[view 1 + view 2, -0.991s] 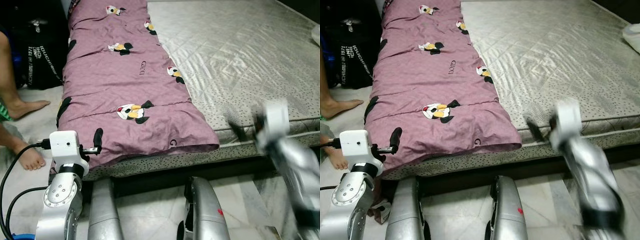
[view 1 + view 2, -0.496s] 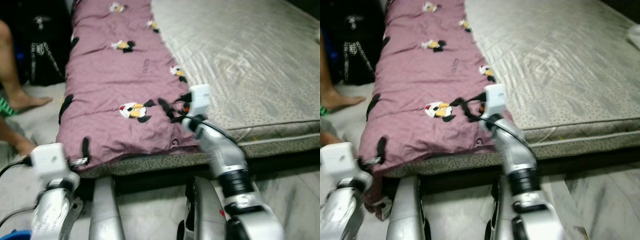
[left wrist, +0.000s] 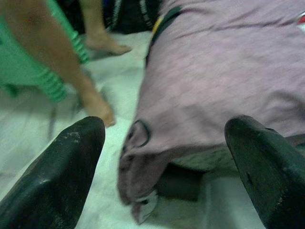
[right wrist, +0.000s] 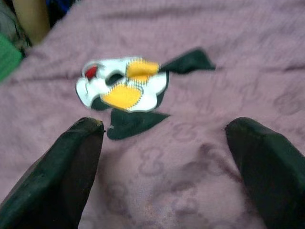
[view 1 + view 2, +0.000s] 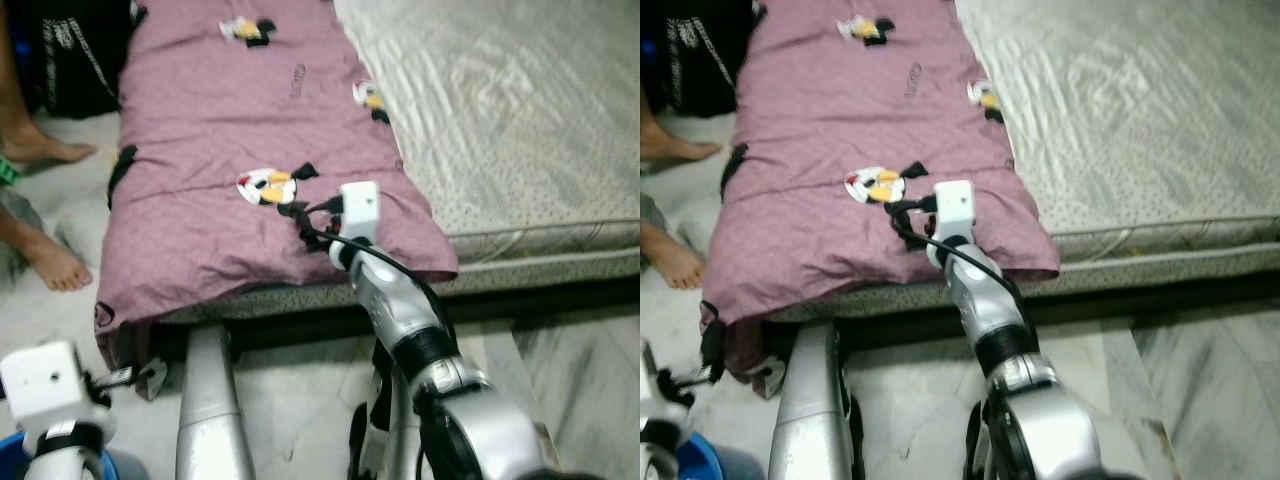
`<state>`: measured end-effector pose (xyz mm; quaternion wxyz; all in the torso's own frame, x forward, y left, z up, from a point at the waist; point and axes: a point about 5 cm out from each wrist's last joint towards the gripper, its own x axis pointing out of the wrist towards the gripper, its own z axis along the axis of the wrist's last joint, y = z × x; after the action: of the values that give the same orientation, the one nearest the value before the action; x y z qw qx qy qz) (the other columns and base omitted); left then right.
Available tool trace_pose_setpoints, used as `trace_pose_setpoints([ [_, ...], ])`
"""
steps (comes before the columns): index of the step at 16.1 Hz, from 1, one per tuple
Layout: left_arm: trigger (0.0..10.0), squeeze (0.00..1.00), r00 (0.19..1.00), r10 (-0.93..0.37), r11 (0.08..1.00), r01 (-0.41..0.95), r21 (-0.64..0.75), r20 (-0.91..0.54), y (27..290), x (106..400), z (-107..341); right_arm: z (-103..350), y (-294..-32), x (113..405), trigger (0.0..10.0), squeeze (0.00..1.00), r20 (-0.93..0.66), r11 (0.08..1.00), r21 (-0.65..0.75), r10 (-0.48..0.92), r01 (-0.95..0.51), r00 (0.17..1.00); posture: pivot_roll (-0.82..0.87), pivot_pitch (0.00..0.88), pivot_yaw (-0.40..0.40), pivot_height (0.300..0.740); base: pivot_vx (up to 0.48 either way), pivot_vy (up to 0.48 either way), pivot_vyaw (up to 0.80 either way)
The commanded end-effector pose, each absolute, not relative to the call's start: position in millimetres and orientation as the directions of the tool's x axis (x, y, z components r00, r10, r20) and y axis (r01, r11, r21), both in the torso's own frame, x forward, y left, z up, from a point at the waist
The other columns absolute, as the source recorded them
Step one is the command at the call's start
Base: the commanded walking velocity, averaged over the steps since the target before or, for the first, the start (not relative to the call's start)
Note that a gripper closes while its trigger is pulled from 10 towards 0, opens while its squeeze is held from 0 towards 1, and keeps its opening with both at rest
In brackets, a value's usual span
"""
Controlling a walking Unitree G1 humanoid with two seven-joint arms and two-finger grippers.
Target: Clean up the room
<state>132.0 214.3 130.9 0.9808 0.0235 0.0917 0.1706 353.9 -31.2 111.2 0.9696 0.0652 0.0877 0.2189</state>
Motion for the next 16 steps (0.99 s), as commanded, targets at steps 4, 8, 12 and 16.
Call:
trace_pose_setpoints([
  [4,10.0,0.00,0.924,0.323,0.946,-0.317,0.065,-0.204,209.5,132.2,130.5,101.1,-15.9,357.0,10.0,1.00,-0.315,0.939,0.214,0.327,-0.269,0.891,0.23,0.275,-0.047,0.522,0.000,0.000,0.00],
  [8,10.0,0.00,0.924,0.323,0.946,-0.317,0.063,-0.207,209.0,134.2,129.4,89.8,-36.1,358.1,10.0,1.00,-0.364,0.965,0.197,0.238,-0.176,0.901,0.23,0.263,-0.052,0.522,0.000,0.000,0.00],
  [12,10.0,0.00,0.924,0.323,0.946,-0.317,0.063,-0.207,209.0,134.2,129.4,89.8,-36.1,358.1,10.0,1.00,-0.364,0.965,0.197,0.238,-0.176,0.901,0.23,0.263,-0.052,0.522,0.000,0.000,0.00],
  [16,10.0,0.00,0.924,0.323,0.946,-0.317,0.063,-0.207,209.0,134.2,129.4,89.8,-36.1,358.1,10.0,1.00,-0.364,0.965,0.197,0.238,-0.176,0.901,0.23,0.263,-0.052,0.522,0.000,0.000,0.00],
])
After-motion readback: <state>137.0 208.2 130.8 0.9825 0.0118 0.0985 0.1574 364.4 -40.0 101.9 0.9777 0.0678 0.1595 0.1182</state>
